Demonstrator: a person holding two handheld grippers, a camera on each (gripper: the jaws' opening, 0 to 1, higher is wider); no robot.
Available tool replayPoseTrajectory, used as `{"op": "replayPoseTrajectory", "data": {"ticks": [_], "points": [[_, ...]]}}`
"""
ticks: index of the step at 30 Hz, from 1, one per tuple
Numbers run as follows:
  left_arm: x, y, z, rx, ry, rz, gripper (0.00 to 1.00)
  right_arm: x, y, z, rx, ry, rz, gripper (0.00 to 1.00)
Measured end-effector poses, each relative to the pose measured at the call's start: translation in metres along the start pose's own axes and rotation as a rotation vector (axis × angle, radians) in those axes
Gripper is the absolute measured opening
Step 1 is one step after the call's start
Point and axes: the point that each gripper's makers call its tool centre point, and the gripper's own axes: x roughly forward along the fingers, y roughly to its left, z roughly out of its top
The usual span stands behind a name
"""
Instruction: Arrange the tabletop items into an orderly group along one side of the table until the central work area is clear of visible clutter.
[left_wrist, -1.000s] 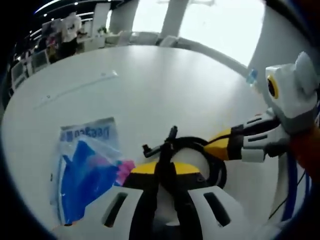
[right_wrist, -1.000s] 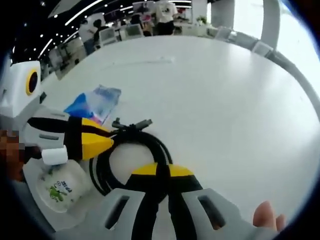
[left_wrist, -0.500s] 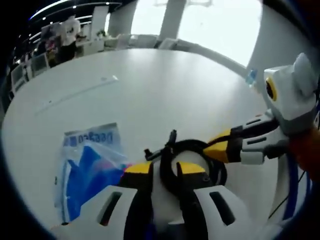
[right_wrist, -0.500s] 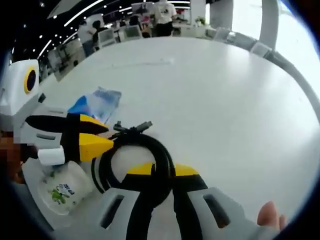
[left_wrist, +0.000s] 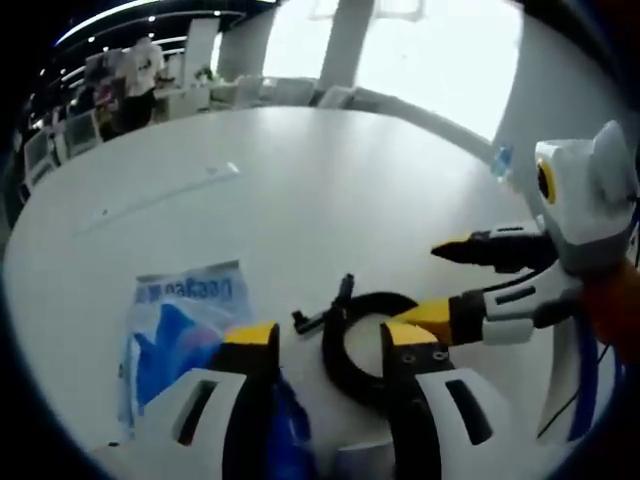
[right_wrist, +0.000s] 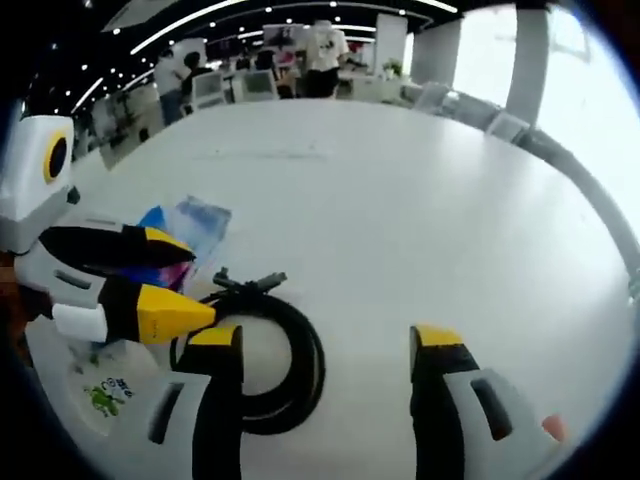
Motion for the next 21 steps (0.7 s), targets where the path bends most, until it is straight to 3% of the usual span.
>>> {"op": "replayPoseTrajectory", "data": {"ticks": [13, 17, 21], "points": [[-0.015, 0.009, 0.012, -0.008, -0.018, -0.002, 0.66, -0.008, -0.002, 0.011, -0.038, -0.032, -0.011, 0.75], [-0.022, 0.015, 0.014, 0.000, -0.022, 0.007, 0.79, -0.011, -0.004, 0.011, -0.030, -0.036, -0.013, 0.81], [-0.028, 0.016, 0.018, 0.004, -0.035, -0.002, 0.82, -0.014, 0.001, 0.015, -0.040, -0.049, -0.006, 0.81]]}}
